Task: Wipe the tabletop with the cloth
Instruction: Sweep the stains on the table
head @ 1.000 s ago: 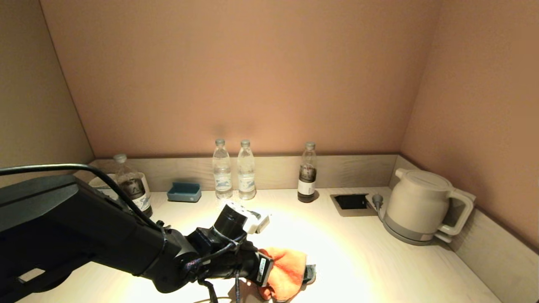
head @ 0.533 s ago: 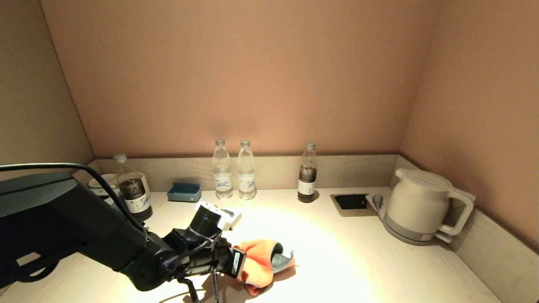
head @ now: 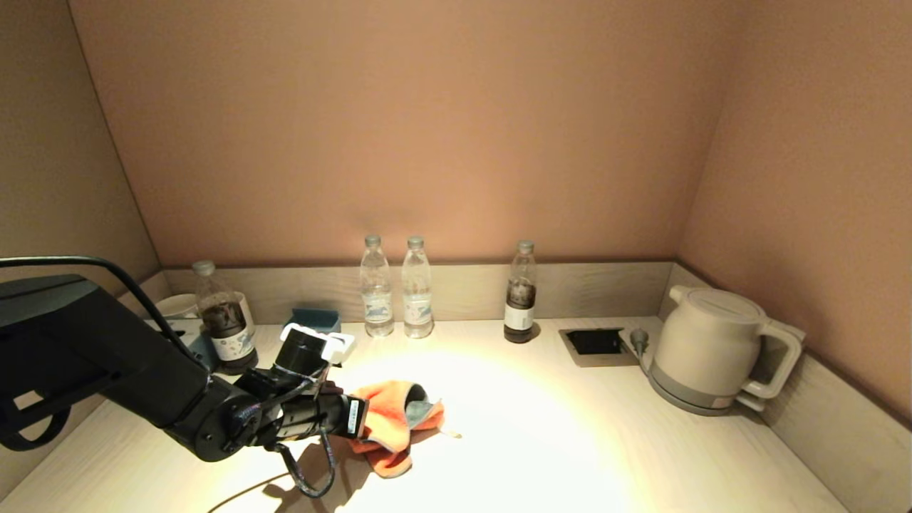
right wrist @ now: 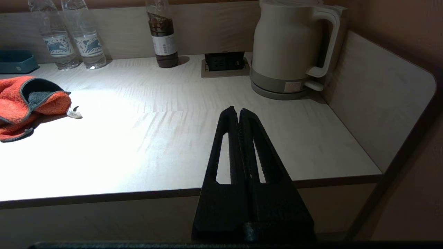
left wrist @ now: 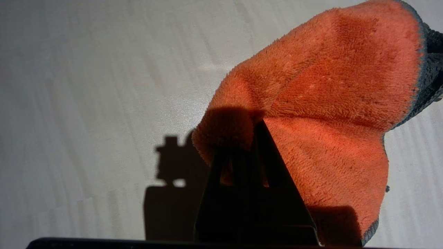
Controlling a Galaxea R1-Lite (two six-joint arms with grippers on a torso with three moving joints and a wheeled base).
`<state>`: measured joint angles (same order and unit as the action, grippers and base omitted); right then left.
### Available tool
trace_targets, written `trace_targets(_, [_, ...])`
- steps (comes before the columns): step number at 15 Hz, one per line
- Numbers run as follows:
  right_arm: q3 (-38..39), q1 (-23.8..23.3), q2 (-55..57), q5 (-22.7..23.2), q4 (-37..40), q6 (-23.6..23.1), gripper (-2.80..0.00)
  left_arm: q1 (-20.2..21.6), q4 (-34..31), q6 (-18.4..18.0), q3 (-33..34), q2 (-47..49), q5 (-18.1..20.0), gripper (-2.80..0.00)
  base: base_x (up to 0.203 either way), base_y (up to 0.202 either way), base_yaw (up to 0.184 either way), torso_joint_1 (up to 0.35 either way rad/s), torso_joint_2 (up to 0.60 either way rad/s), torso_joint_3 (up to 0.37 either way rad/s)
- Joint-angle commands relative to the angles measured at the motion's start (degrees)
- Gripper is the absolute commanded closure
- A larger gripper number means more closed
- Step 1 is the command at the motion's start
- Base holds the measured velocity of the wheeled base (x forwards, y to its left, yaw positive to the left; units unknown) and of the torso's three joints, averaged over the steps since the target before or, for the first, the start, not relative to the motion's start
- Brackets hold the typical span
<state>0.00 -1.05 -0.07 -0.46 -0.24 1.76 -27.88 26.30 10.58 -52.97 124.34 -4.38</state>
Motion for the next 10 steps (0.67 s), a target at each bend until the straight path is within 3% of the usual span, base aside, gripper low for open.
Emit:
trace_targets(1, [0.00, -0.01, 0.07, 0.02, -0.02, 0.00, 0.00, 2.48, 0.25, 0.14, -0.38, 0.02, -0.19, 0.00, 0.000, 0.000, 0.000, 0.000, 0.00, 0.000])
trace_targets(7, [0.00, -0.01, 0.07, -0.06, -0.02, 0.00, 0.00, 7.51, 0.16, 0.43, -3.12, 0.93, -0.45, 0.00, 0.000, 0.000, 0.000, 0.000, 0.00, 0.000])
trace_targets(10, [0.00, -0.01, 0.07, -0.06, -0.02, 0.00, 0.00, 9.39, 0.16, 1.10, -6.55, 3.38, -3.60, 0.00, 0.000, 0.000, 0.000, 0.000, 0.00, 0.000])
